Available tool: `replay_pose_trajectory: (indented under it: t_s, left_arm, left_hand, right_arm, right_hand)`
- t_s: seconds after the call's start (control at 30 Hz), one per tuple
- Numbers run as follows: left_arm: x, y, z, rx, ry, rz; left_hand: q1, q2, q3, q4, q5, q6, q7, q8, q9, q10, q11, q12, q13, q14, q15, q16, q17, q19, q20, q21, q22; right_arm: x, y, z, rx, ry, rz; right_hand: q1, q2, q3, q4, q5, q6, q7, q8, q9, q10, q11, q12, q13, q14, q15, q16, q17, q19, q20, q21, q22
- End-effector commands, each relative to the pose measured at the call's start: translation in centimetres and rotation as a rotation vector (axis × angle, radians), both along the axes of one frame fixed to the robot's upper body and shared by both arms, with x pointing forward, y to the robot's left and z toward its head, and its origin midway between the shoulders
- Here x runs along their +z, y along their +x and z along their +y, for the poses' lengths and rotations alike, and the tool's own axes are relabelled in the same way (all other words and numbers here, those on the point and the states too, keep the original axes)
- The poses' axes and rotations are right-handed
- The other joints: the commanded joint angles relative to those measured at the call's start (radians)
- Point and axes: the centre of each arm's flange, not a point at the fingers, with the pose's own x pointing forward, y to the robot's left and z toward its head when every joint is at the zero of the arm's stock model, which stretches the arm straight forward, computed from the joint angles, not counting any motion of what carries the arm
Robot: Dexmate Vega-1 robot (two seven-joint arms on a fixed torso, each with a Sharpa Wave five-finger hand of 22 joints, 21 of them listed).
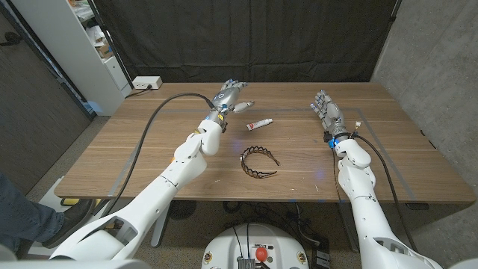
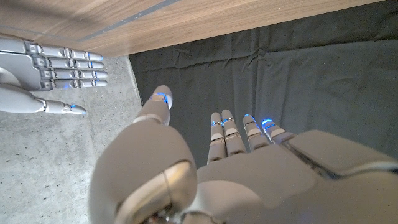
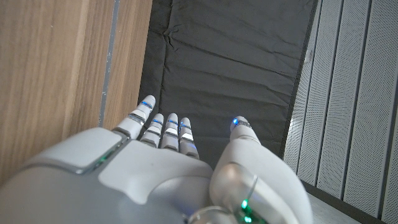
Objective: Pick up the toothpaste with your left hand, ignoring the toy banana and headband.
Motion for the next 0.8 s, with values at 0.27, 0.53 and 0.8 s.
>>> replay_pose_trajectory:
  t_s: [0.27, 0.53, 0.8]
  left_arm:
    - [-0.6, 0.7, -1.5, 0.036, 0.040, 0.079]
    - [-0.8, 0.9, -2.2, 0.045, 0.063, 0.103]
    - [-1.3, 1.0, -2.9, 0.073, 0.099, 0.116]
  left_hand:
    - [0.034, -0.010, 0.000, 0.010, 0.008, 0.023, 0.002, 0.006, 0.004, 0.033, -0.001, 0.010, 0.003, 0.021, 0.001, 0.006, 0.003, -0.006, 0.020, -0.003, 0.004]
    - [0.038, -0.014, -0.004, 0.013, 0.007, 0.027, 0.000, 0.004, 0.004, 0.036, -0.016, 0.009, 0.003, 0.023, 0.001, 0.005, 0.003, -0.009, 0.024, -0.005, 0.005]
    - [0.041, -0.015, -0.007, 0.016, 0.007, 0.032, 0.000, 0.003, 0.004, 0.039, -0.012, 0.008, 0.003, 0.024, 0.000, 0.004, 0.003, -0.008, 0.030, -0.004, 0.005]
  right_arm:
    - [-0.2, -0.2, 0.0, 0.004, 0.008, -0.002]
    - [-0.4, -0.4, -0.3, 0.003, 0.012, -0.003]
    - [-0.5, -0.8, -0.4, 0.004, 0.014, -0.006]
  right_hand:
    - [-0.006, 0.003, -0.002, -0.006, 0.005, 0.007, 0.002, 0.004, 0.002, 0.007, 0.000, -0.001, 0.005, 0.011, -0.001, -0.001, 0.006, 0.004, 0.003, 0.001, 0.005]
    - [-0.006, 0.003, -0.001, -0.006, 0.005, 0.007, 0.002, 0.004, 0.002, 0.008, -0.002, -0.001, 0.005, 0.011, -0.001, -0.001, 0.006, 0.004, 0.003, 0.001, 0.005]
    - [-0.006, 0.004, -0.001, -0.007, 0.005, 0.007, 0.002, 0.004, 0.002, 0.008, -0.002, -0.001, 0.006, 0.013, 0.000, -0.001, 0.006, 0.004, 0.003, 0.001, 0.005]
